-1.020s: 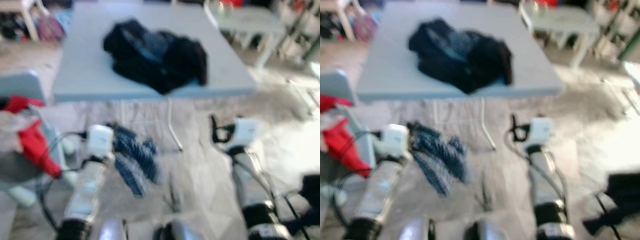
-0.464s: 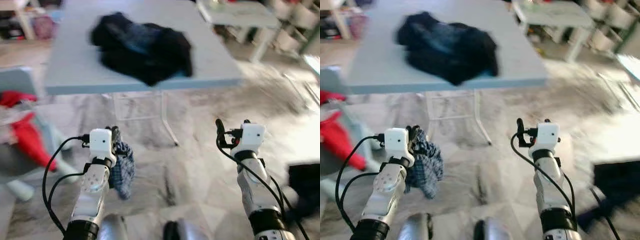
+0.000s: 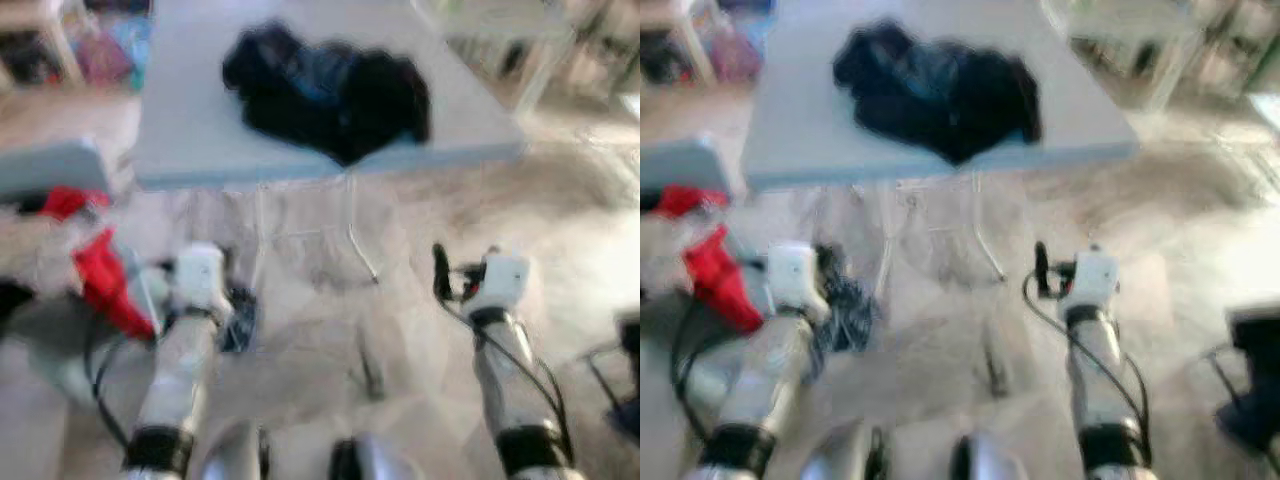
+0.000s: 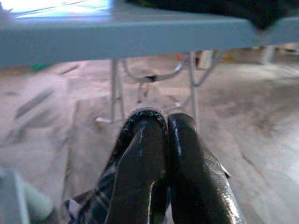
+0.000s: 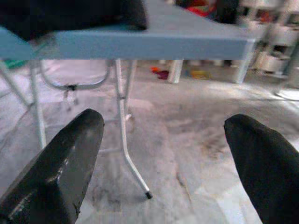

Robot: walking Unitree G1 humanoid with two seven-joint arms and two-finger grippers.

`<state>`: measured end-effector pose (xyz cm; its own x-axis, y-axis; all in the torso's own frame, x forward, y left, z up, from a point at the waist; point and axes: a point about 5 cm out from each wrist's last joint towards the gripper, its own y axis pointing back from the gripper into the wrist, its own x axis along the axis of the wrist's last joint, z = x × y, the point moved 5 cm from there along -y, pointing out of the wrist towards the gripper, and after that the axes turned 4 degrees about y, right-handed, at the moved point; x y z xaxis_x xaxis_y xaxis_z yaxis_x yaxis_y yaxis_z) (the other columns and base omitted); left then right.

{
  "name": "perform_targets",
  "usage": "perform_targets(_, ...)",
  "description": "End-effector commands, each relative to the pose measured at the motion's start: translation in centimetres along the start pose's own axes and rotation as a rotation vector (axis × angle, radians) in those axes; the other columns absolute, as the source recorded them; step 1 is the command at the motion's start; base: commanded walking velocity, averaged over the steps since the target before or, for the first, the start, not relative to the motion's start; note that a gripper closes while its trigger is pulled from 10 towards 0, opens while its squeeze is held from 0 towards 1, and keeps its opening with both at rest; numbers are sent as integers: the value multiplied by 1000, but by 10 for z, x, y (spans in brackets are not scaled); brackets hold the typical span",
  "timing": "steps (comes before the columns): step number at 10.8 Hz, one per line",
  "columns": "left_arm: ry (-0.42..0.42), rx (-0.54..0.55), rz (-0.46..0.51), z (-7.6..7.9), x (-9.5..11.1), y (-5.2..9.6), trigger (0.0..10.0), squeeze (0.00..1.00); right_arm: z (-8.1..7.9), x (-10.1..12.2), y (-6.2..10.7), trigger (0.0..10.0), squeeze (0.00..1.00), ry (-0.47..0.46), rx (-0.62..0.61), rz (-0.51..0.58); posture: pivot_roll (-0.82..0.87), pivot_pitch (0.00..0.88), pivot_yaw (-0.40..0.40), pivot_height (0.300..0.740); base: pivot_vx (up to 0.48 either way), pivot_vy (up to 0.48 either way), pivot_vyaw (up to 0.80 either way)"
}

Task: Hang hanger

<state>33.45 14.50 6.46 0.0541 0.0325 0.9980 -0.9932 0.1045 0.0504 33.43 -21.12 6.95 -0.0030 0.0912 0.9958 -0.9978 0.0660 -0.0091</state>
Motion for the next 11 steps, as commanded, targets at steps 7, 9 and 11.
perform_targets(7, -79, 2, -16, -46, -9, 35, 10000, 0, 51, -6, 38, 10000, 0, 75, -74, -19, -18, 143, -34, 740, 0, 343, -552)
perform_targets(9, -85, -35, 49, -36, 7, 39, 10000, 0, 58, -12, 49, 10000, 0, 50, -107, -47, -18, 148, -38, 740, 0, 0, 0)
perform_targets(11, -48, -42, 130, -22, 47, 28, 10000, 0, 53, 25, 34, 10000, 0, -5, -141, 58, -18, 153, -32, 740, 0, 0, 0)
